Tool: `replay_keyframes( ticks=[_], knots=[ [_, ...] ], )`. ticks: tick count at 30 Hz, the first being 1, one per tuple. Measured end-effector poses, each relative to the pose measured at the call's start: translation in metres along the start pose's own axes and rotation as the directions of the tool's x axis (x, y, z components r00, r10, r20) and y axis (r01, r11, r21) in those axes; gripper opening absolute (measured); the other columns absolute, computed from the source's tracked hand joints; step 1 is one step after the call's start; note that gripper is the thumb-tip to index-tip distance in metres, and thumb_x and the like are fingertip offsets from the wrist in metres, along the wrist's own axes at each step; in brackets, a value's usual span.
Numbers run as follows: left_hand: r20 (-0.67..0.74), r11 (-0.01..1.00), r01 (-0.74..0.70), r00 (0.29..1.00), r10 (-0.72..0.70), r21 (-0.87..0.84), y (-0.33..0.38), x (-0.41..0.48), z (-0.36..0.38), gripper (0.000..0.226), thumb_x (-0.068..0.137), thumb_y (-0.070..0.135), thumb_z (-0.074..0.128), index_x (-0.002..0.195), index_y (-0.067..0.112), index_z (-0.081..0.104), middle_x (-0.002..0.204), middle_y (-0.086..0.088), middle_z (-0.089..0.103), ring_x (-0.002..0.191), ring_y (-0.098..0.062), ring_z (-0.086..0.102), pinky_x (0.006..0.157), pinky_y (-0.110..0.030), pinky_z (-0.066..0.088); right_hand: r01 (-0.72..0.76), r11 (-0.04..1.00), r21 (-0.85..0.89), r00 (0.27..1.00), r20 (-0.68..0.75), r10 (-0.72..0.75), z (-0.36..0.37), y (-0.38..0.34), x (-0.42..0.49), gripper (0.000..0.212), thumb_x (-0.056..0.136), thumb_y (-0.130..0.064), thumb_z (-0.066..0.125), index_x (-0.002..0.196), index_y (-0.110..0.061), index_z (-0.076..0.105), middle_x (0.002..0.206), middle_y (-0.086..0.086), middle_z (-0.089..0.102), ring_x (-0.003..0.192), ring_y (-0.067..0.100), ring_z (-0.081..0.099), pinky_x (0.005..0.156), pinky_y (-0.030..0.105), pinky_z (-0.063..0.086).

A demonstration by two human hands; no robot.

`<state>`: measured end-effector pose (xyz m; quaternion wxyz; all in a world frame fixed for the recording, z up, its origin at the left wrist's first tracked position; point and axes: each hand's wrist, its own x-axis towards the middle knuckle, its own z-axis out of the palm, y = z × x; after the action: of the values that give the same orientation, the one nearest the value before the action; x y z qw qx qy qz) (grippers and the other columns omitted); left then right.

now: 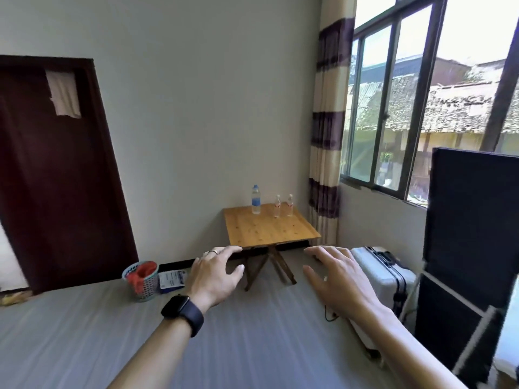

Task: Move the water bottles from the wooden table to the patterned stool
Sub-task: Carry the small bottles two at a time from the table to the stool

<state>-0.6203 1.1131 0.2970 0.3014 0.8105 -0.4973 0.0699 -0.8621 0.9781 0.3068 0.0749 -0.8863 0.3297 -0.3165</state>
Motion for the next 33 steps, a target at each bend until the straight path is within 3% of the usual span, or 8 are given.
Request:
replay_keyframes(
  ticks=[5,14,23,33],
  knots=[
    [-0.019,0.993,-0.013,1.000,0.015,0.117,-0.046,0.100,0.036,0.043,0.087,0.049,0.053,0.128,0.038,0.058,0.132,0.010,0.060,0.125,-0.017,0.052,0.104,-0.037,0.041,0.005,1.000,-0.019,1.000,0.001,-0.005,0.058,0.024,0.098,0.039,0.092,-0.052,0.055,0.129,-0.039,0.057,0.130,-0.015,0.058,0.128,0.015,0.041,0.103,0.034,0.042],
    [0.009,0.997,-0.022,1.000,0.021,0.070,-0.107,0.303,0.094,0.042,0.089,0.051,0.052,0.129,0.038,0.056,0.133,0.009,0.060,0.124,-0.019,0.053,0.104,-0.038,0.041,-0.034,0.999,-0.033,0.999,-0.028,0.033,0.142,0.067,0.273,0.037,0.094,-0.054,0.052,0.127,-0.039,0.059,0.134,-0.014,0.058,0.130,0.016,0.041,0.105,0.035,0.041],
    [0.099,0.996,-0.071,0.993,0.066,0.050,-0.119,0.475,0.199,0.041,0.092,0.048,0.053,0.132,0.039,0.054,0.137,0.010,0.056,0.127,-0.018,0.050,0.105,-0.036,0.039,-0.103,0.994,-0.041,0.994,-0.031,0.102,0.220,0.166,0.422,0.038,0.093,-0.057,0.050,0.127,-0.041,0.058,0.135,-0.016,0.056,0.130,0.015,0.039,0.102,0.033,0.042],
    [0.106,0.998,0.053,0.993,-0.049,-0.039,-0.139,0.658,0.308,0.039,0.092,0.042,0.059,0.130,0.034,0.057,0.134,0.004,0.058,0.127,-0.020,0.051,0.107,-0.038,0.041,-0.098,0.995,-0.026,0.994,0.036,0.099,0.299,0.293,0.601,0.040,0.094,-0.058,0.049,0.128,-0.040,0.057,0.137,-0.015,0.055,0.131,0.016,0.040,0.104,0.032,0.040]
  ],
)
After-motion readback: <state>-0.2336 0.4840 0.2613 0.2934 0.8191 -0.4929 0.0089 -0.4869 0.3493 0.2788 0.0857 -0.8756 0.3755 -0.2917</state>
